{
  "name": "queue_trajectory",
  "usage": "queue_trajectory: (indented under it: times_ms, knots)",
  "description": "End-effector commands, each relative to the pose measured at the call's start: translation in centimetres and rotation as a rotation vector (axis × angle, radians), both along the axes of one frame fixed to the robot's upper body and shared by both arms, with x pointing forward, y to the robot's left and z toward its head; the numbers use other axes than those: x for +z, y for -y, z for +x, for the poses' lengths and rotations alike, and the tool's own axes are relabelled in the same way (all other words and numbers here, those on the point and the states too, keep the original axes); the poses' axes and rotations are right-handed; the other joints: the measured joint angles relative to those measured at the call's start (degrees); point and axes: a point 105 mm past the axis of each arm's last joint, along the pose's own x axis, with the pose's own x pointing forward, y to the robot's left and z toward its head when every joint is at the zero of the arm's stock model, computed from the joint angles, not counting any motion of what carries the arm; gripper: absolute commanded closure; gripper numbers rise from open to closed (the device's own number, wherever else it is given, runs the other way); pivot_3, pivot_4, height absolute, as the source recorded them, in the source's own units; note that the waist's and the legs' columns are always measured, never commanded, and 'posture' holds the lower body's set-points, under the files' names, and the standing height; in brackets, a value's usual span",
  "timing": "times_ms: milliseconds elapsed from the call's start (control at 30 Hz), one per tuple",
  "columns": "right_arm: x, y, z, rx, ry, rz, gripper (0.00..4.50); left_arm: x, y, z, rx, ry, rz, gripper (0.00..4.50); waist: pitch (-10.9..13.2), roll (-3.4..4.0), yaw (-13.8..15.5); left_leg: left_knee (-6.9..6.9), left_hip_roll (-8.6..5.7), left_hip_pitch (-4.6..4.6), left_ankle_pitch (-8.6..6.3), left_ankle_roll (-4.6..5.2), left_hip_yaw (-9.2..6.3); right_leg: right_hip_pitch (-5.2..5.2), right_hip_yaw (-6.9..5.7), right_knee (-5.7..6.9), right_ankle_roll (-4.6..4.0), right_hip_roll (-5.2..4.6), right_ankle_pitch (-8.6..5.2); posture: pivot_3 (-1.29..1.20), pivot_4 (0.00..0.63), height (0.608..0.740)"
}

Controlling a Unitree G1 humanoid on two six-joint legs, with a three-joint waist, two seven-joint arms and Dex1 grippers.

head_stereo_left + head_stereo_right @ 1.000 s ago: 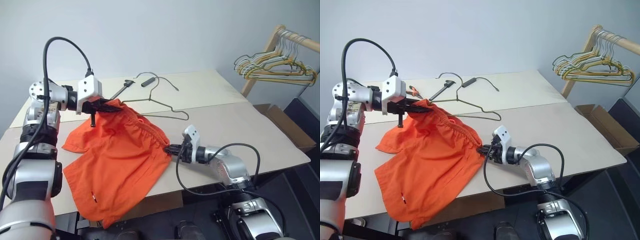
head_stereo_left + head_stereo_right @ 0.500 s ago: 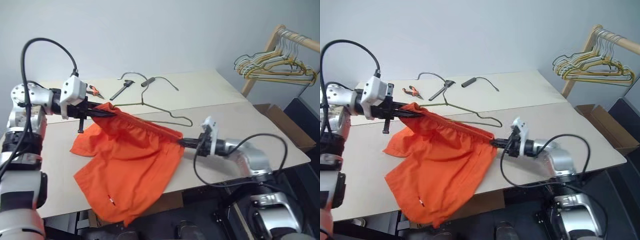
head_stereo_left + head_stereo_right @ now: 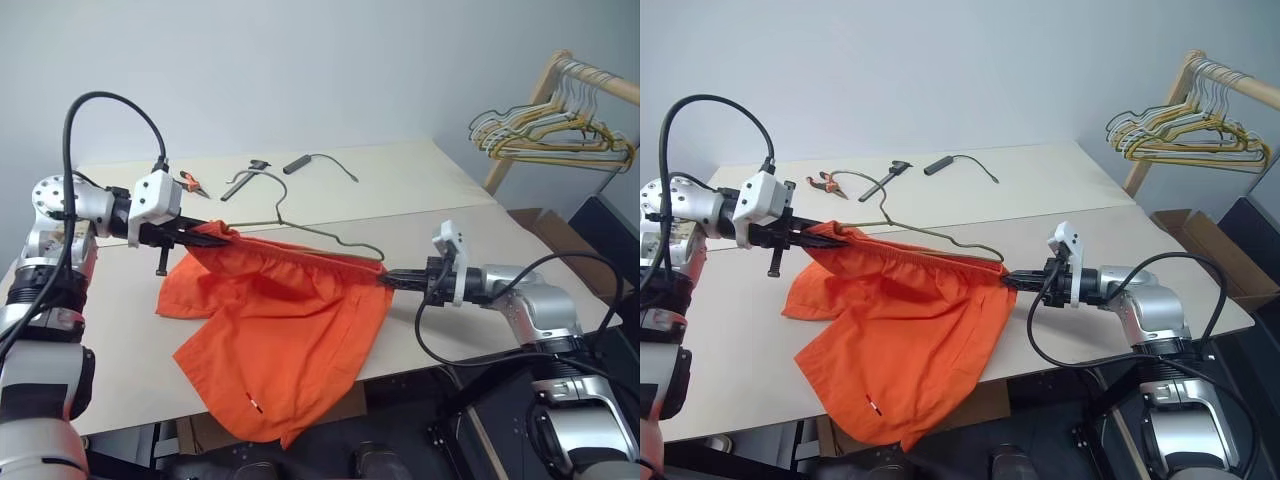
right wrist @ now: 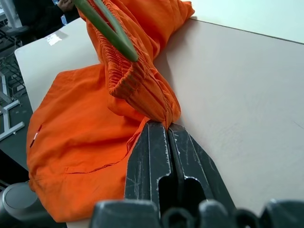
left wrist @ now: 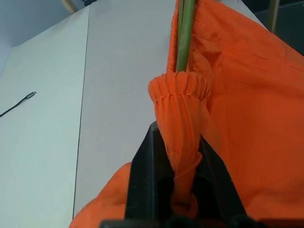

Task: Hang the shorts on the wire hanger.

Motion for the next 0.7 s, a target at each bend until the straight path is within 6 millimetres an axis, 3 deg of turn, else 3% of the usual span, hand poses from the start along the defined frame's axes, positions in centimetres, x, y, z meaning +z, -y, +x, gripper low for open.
queue_trajectory:
  times_ms: [33,433,700]
  knots:
    - [0.7,2.2,1.2,-0.096,0.020,-0.049,4.49,1.8,-1.1,-0.3,0.018,0.049,-0.014,4.50,0.00,0.00,0.05,0.00,0.00,0.00,0.00,0.00,0.00,0.00,0.00,0.01,0.00,0.00,0.00,-0.02,0.000,0.740]
    - [0.7,3.0,1.7,-0.099,0.028,-0.080,4.49,0.8,-2.4,0.1,0.067,0.047,0.076,4.50,0.00,0.00,0.34,0.00,0.00,-0.01,0.00,0.00,0.03,-0.02,0.01,0.00,0.00,0.01,0.00,-0.01,0.000,0.740]
    - [1.5,3.0,1.6,-0.067,0.096,-0.144,4.49,0.0,-2.1,1.0,0.107,0.069,0.117,4.50,0.00,0.00,0.83,0.00,0.00,-0.05,0.00,0.01,0.12,-0.04,0.00,-0.01,0.00,0.00,0.00,0.00,0.000,0.740]
